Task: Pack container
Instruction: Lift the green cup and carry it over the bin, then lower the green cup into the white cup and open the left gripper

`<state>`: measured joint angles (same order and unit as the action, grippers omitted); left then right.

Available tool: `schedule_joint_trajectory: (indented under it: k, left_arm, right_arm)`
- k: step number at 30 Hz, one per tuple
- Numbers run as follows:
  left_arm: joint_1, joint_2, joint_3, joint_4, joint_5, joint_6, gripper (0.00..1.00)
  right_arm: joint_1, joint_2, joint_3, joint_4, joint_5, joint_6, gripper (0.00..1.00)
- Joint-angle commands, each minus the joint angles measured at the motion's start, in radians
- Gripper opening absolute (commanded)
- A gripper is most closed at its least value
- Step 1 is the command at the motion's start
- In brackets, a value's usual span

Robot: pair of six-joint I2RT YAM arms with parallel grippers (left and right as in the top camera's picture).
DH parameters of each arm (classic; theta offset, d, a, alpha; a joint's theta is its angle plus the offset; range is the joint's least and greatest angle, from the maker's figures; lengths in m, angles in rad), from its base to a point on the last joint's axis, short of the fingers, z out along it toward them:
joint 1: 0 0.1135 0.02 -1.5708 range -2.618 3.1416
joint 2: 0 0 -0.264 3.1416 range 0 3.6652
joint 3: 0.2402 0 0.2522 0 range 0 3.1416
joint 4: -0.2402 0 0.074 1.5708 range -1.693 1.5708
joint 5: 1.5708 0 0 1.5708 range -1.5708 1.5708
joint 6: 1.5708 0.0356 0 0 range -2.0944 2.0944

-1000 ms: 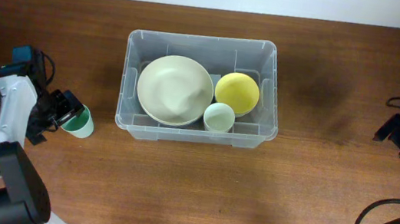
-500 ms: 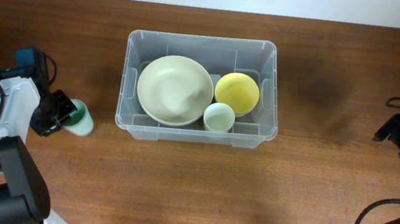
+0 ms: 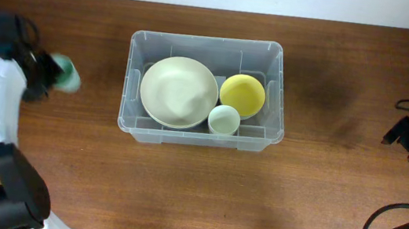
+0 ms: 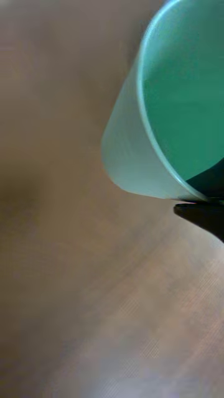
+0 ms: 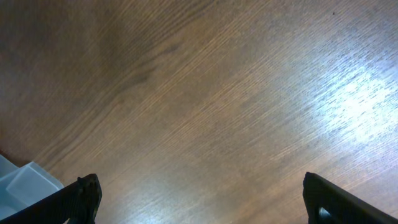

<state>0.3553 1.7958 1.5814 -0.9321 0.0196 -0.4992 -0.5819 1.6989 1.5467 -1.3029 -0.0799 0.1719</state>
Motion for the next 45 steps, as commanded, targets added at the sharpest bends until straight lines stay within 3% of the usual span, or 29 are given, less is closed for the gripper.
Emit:
schedule_joint_trajectory:
  k: [1, 4, 8, 17, 23, 34, 45]
  left_arm:
    - [-0.023, -0.011, 0.262, -0.068, 0.088, 0.042, 0.01]
    - [-0.104, -0.011, 0.465, -0.150, 0.188, 0.158, 0.01]
    - [-0.265, -0.011, 0.610, -0.225, 0.201, 0.243, 0.01]
    - [-0.624, 0.047, 0.620, -0.285, 0.201, 0.296, 0.01]
    - [-0.777, 0.156, 0.620, -0.396, 0.175, 0.296, 0.01]
    - [-0.857, 0.328, 0.620, -0.502, 0.175, 0.296, 0.01]
    - [-0.857, 0.335, 0.618, -0.527, 0.142, 0.296, 0.01]
  right_arm:
    - [-0.001, -0.007, -0.004, 0.002, -0.002, -0.007, 0.99]
    - [-0.001, -0.007, -0.004, 0.002, -0.002, -0.007, 0.99]
    - [-0.001, -0.007, -0.004, 0.002, -0.002, -0.007, 0.99]
    - [-0.001, -0.007, -0.004, 0.003, -0.002, -0.007, 0.99]
    - [-0.001, -0.007, -0.004, 0.002, -0.002, -0.007, 0.99]
    - [-0.001, -0.007, -0.004, 0.003, -0.002, -0.007, 0.99]
    - [-0.001, -0.007, -0.004, 0.002, -0.002, -0.007, 0.99]
